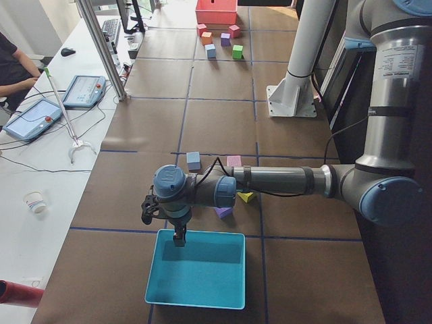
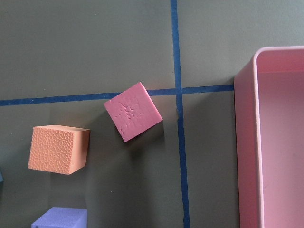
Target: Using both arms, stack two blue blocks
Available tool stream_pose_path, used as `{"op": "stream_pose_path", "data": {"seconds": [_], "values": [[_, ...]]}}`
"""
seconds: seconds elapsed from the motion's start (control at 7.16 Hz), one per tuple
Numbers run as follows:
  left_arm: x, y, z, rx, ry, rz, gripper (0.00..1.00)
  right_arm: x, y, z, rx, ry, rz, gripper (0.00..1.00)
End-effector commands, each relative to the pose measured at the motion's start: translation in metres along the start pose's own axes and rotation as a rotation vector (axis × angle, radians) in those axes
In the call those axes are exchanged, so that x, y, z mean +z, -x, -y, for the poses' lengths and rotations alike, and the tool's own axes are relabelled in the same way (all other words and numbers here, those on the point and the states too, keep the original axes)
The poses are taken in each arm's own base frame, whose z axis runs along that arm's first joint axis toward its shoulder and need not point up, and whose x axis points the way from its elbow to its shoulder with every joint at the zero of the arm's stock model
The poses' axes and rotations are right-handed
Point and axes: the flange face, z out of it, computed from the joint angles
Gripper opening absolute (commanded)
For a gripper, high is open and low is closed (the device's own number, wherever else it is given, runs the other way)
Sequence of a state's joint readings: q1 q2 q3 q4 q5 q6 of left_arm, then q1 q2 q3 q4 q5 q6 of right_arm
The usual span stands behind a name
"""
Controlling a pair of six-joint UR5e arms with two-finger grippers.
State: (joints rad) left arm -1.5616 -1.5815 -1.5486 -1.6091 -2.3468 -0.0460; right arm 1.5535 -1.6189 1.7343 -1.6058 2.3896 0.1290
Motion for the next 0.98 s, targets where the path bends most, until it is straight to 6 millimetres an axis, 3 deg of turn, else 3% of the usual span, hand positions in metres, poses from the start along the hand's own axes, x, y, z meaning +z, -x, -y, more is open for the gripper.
{"op": "stream_pose_path", "data": {"seconds": [0.0,0.28,0.42,0.56,0.7,0.84], "values": [[-0.005,-0.004,0.001,0.008,-0.009,0.001,1.0,-0.016,0.028,0.025,-0.051,-0.035,0.009,1.0],[-0.012,-0.012,0.008,0.026,-0.025,0.0,1.0,-0.017,0.033,0.031,-0.057,-0.037,0.013,1.0],[-0.012,-0.012,0.007,0.028,-0.027,0.0,1.0,-0.007,0.053,0.033,-0.099,-0.018,0.016,1.0],[-0.012,-0.012,0.005,0.038,-0.038,-0.002,1.0,0.0,0.094,0.039,-0.171,-0.007,0.022,1.0],[-0.012,-0.012,0.005,0.038,-0.039,-0.002,1.0,-0.001,0.133,0.048,-0.118,-0.01,0.034,1.0],[-0.014,-0.014,0.005,0.041,-0.042,-0.002,1.0,0.001,0.19,0.047,-0.083,-0.007,0.055,1.0]]}}
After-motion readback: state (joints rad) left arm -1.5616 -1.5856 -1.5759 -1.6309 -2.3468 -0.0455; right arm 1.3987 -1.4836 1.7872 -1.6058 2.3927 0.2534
